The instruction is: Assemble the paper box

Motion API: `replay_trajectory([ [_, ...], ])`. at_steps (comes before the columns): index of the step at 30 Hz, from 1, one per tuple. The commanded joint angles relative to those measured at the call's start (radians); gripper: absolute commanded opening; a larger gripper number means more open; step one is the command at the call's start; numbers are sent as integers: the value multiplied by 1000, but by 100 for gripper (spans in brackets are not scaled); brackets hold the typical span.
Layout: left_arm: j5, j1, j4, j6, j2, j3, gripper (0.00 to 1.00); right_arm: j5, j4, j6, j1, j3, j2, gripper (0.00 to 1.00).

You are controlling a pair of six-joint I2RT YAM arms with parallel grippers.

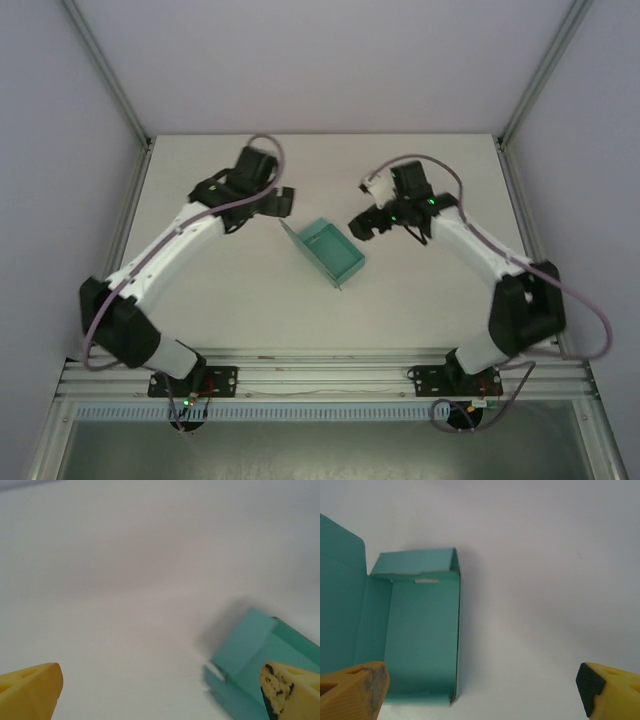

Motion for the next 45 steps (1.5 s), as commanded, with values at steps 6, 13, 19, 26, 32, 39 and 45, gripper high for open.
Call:
replay_trajectory([
  [6, 69, 61, 68, -149, -157, -230, 100, -172, -89, -249, 45, 304, 300, 92],
  [13, 83, 70, 83, -168, -213, -336, 100, -265, -479, -521, 79, 659, 577, 80],
  [19, 107, 73, 118, -182, -249, -405, 100, -255, -580, -554, 114, 782, 704, 74],
  [26, 118, 77, 138, -179, -237, -429, 100, -108, -607, -515, 139, 849, 791, 54],
  [32, 125, 79, 141, -172, -211, -417, 100, -66, -531, -451, 140, 769, 744, 39],
  [39, 130, 80, 155, -171, -203, -415, 100, 51, -251, -200, 140, 441, 529, 17],
  [45, 144, 81, 169, -172, -176, -397, 100, 271, 134, 79, 141, 87, 267, 11],
])
